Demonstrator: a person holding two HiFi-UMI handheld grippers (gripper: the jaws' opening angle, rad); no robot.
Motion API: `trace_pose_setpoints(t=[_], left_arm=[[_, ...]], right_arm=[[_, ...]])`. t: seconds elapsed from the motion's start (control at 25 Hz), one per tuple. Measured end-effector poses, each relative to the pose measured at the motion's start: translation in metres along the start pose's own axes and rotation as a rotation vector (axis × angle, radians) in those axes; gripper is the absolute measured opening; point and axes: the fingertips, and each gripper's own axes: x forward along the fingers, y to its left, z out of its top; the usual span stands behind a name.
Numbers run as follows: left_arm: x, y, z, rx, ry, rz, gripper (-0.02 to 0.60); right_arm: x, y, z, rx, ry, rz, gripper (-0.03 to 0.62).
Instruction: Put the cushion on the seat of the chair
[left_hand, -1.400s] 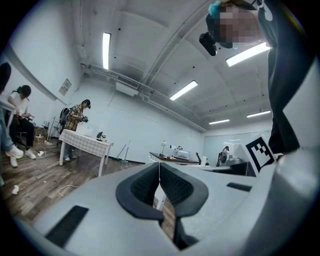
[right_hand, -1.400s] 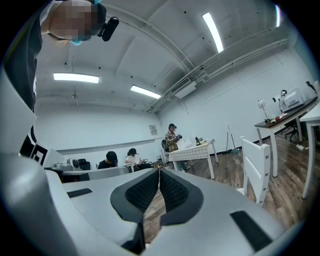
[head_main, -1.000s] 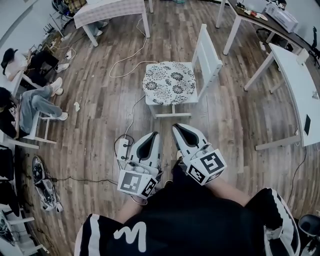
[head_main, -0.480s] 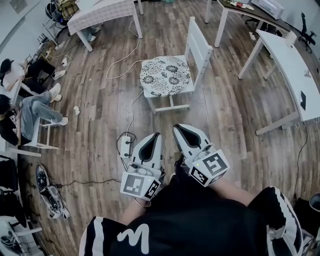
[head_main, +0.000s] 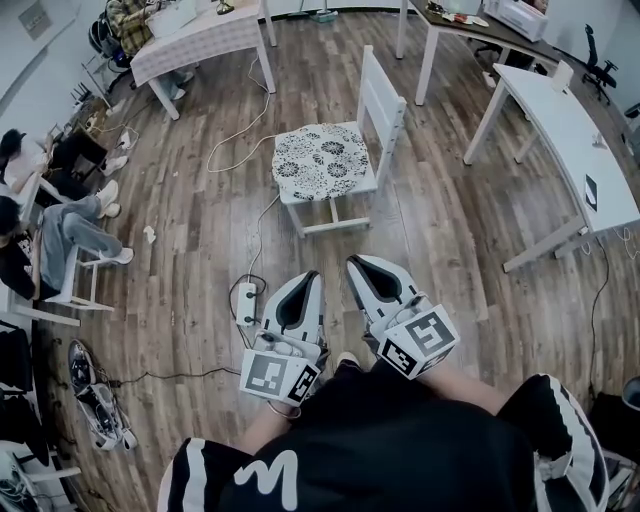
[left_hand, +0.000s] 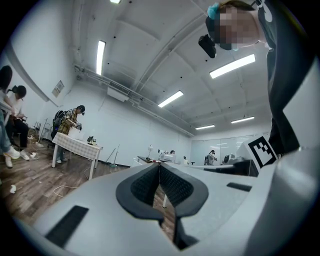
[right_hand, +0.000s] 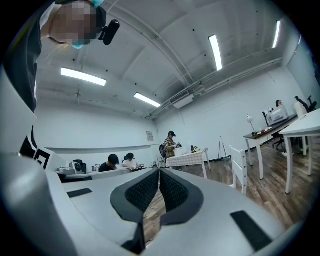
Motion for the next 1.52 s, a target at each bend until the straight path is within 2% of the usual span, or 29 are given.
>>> trace_pose_setpoints(t=[0.28, 0.68, 0.84, 0.96, 1.52], left_arm=[[-0.012, -0.032, 0.001, -0.002, -0.015, 0.012, 0.008], [-0.034, -0.115, -0.021, -0.023, 0.009, 0.023, 0.008], [-0.045, -0.142, -0.027, -0.022, 0.007, 0.034, 0.008], [-0.052, -0.160, -0.031, -0.015, 0.008, 0.037, 0.008], [-0.079, -0.200, -0.037, -0.009, -0.003, 0.056, 0.007]], right_arm=[[-0.032, 0.008, 0.018, -0.023, -0.023, 0.019, 0.025], [-0.122, 0.008, 0.015, -0.010, 0.001, 0.014, 0.025], [-0.152, 0.015, 0.012, 0.015, 0.007, 0.046, 0.025], [-0.169, 0.021, 0.017, -0.010, 0.001, 0.069, 0.025], [-0.211, 0.031, 0.016, -0.033, 0.007, 0.086, 0.025]])
